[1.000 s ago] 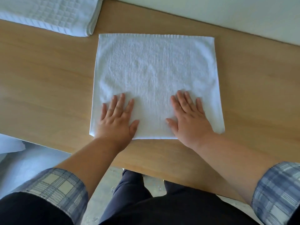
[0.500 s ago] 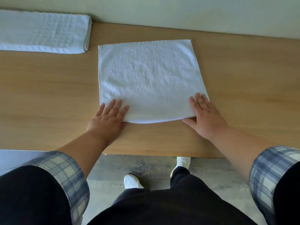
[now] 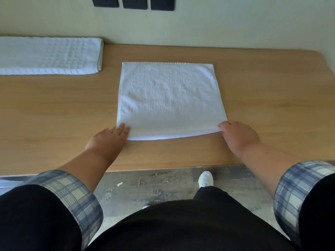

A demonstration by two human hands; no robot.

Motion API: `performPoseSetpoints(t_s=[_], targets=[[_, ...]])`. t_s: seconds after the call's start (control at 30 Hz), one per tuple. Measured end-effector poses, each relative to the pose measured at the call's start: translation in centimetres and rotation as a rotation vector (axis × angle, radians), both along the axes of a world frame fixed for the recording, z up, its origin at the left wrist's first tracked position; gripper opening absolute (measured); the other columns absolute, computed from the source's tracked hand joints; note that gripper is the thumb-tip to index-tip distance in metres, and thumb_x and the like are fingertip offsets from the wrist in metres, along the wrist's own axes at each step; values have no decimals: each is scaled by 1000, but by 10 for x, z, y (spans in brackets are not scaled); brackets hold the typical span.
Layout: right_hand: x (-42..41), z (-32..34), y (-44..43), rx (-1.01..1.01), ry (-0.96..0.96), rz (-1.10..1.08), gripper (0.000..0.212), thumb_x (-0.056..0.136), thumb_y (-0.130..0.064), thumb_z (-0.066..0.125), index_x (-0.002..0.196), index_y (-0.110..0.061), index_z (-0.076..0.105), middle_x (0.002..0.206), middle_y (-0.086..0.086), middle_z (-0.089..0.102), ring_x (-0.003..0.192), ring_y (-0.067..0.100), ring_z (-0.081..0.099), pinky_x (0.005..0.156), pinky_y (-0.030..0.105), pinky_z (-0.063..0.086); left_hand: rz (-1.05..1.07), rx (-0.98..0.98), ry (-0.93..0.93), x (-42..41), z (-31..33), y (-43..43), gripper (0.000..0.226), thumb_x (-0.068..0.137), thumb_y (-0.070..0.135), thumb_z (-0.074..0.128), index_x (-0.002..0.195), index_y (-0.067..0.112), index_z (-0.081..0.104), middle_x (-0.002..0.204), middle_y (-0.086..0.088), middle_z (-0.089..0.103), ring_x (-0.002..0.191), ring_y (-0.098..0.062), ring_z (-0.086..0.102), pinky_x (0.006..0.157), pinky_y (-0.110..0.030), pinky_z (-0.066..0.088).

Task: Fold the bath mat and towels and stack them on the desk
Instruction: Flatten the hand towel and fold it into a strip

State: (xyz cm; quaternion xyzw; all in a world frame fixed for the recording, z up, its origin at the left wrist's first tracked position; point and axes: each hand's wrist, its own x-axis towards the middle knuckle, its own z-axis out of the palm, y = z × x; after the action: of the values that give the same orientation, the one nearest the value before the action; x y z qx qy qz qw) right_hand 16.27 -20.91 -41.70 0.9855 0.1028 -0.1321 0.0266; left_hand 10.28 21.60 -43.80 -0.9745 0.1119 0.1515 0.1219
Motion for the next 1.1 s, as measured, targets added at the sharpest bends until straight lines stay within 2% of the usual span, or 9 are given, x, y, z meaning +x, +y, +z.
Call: performPoseSetpoints(t_s=[0.13,0.23,0.33,0.53,0.63,0.7,0.8,0.93,1.1], targets=[[-17,15,-5,156,-41,-104,31,98,-17,44,126,-18,59,117,5,63,102,25,56,79,37,48,41,-36,23,-2,24,11,64,91,2,42,147,33,35,143,9,50,128,-22,48,108,-38,41],[-22,22,-6,287,-67,-130,25,95,-19,48,115,-19,64,104,2,62,91,20,54,72,35,47,28,-162,-36,-7,25,11,58,95,34,47,151,37,29,152,9,38,138,-21,36,114,-40,29],[-18,23,-7,355,-8,-150,15,93,-20,49,98,-23,63,90,-4,58,81,18,54,64,35,45,-88,-147,16,-9,17,-9,72,89,67,46,151,38,25,154,6,32,140,-22,33,114,-41,27],[-5,21,-20,422,-1,-205,10,91,-20,51,87,-29,56,80,-11,53,72,8,50,54,27,30,100,-187,-25,2,7,-12,45,93,25,50,137,33,50,133,5,52,124,-22,45,105,-38,35],[2,21,-23,590,-50,-373,7,91,-21,55,89,-27,58,81,-9,57,72,5,52,56,27,35,289,-545,-185,9,20,-8,23,87,22,61,108,24,68,110,0,61,105,-27,54,88,-43,45],[15,25,-22,738,-121,-574,6,91,-28,58,90,-22,60,78,-6,59,69,8,53,57,27,39,467,-746,-237,21,33,-10,12,87,28,62,99,26,65,95,7,59,85,-21,57,71,-35,45],[48,33,-19,847,-216,-703,29,91,-39,59,90,-11,60,73,-4,55,63,9,49,58,29,40,754,-876,-286,55,50,-19,18,90,50,49,96,34,54,78,13,57,65,-12,53,52,-27,35],[110,42,-6,979,-267,-747,18,95,-40,52,93,-23,58,78,-14,57,62,-10,51,52,7,37,946,-1044,-377,114,56,-35,28,92,56,45,99,30,51,85,10,58,75,-8,53,61,-32,37],[186,24,9,951,-341,-732,22,99,-35,42,89,-19,53,68,-10,47,56,2,43,50,12,31,1022,-1038,-453,189,47,-40,25,94,54,44,96,28,45,77,9,51,67,-10,49,60,-30,34]])
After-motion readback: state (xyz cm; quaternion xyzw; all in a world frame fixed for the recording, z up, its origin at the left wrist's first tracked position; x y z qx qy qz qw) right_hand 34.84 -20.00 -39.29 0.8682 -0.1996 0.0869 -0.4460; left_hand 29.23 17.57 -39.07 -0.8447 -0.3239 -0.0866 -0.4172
